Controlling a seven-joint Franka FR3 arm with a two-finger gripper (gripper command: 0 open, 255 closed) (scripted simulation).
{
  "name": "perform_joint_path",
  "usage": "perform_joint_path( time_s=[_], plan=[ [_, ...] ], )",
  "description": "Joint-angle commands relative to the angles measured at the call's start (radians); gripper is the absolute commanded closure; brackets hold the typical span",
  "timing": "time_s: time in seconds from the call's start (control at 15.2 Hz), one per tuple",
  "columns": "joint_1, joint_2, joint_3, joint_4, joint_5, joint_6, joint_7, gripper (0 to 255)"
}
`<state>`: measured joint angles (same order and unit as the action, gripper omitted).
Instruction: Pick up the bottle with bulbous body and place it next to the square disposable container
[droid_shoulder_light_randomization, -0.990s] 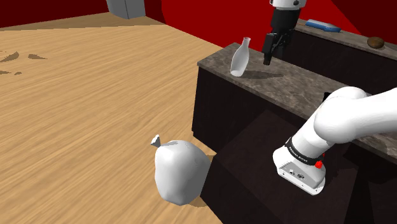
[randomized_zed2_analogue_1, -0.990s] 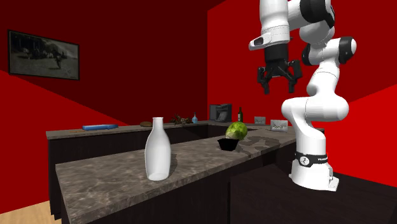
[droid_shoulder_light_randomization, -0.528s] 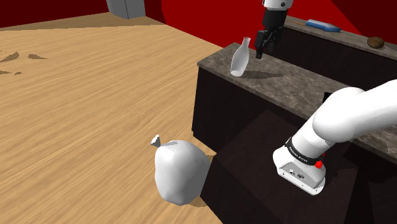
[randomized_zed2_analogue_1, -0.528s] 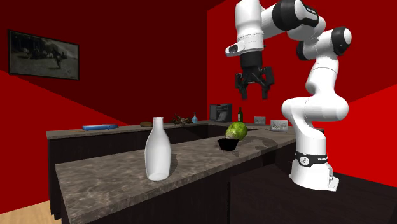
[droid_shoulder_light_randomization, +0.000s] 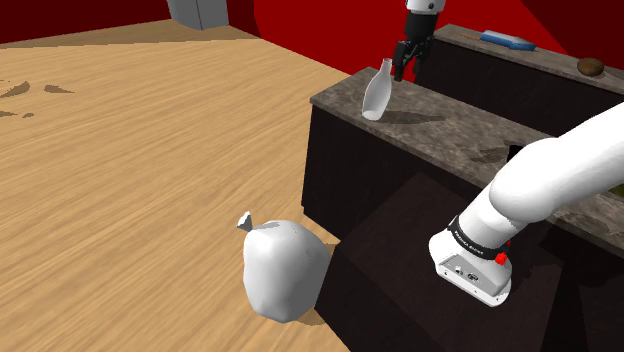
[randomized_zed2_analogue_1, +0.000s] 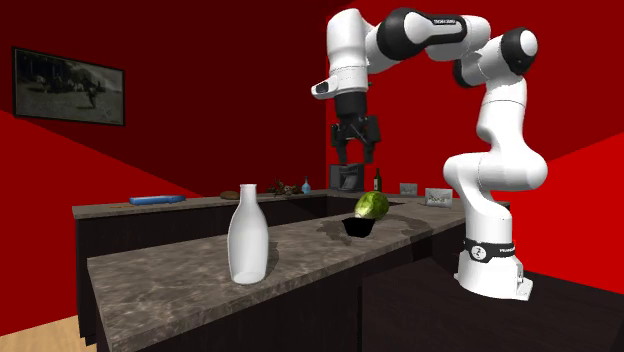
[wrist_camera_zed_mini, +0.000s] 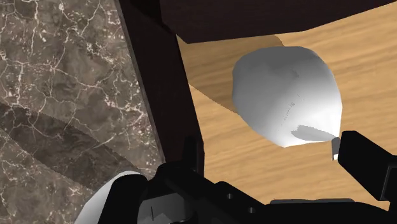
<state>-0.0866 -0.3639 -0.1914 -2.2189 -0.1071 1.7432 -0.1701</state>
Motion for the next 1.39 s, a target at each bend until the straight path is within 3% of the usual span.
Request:
perform_joint_path(
  time_s=[0.0, 0.73, 1.32],
  plan=[
    [-0.007, 0.081, -0.027, 0.060, 0.005, 0.029, -0.033, 0],
    [-0.072, 0.475, -0.129, 0.427, 0.109, 0.082, -0.216, 0],
    [-0.196, 0.843, -0.144, 0.884, 0.242, -0.003, -0.331, 0]
  ],
)
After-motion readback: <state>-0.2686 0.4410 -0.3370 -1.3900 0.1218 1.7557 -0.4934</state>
